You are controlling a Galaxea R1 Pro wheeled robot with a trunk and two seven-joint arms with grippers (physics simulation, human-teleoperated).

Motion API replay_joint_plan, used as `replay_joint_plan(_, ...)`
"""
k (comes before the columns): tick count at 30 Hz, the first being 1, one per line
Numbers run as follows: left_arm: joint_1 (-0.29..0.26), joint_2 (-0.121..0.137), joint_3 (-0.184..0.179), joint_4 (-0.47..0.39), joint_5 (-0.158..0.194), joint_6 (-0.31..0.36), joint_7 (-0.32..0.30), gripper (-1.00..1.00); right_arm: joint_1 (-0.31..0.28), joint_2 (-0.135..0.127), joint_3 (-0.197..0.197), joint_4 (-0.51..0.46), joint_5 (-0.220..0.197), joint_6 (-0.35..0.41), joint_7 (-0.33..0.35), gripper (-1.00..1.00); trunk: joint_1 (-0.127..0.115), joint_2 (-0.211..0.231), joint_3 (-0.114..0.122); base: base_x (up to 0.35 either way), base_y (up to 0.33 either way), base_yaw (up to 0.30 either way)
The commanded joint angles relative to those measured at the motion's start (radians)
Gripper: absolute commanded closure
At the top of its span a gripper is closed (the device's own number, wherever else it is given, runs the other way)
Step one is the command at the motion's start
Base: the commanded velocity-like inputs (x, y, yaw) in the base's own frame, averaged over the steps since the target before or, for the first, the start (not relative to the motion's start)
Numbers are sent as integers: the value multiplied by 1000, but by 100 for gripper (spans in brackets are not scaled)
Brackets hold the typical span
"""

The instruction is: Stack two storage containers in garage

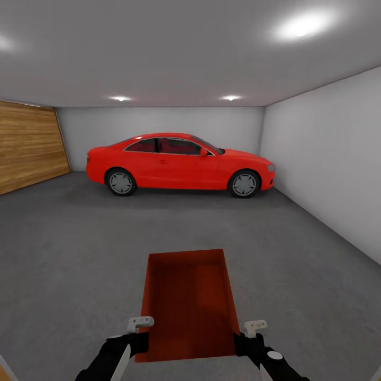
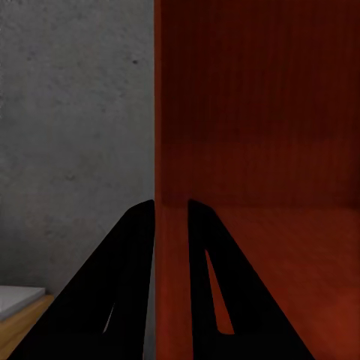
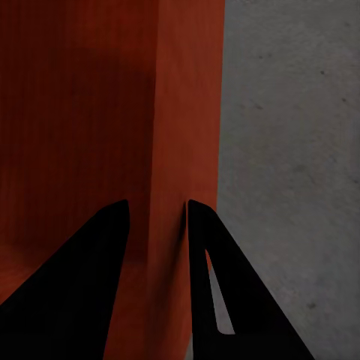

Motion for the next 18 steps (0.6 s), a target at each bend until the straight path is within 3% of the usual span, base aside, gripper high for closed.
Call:
replay_joint_plan(1,-1,-1,17,-82,-34,7,1,100,0,-2,23,2,-9,-4,74,100,0,-2,-2,0,0,0)
replay_joint_plan(6,-1,-1,17,-82,-34,8,1,100,0,-1,24,2,-9,-4,74,100,0,-2,-2,90,0,0)
replay_joint_plan(18,-1,-1,17,-82,-34,8,1,100,0,-2,25,2,-9,-4,74,100,0,-2,-2,307,0,0)
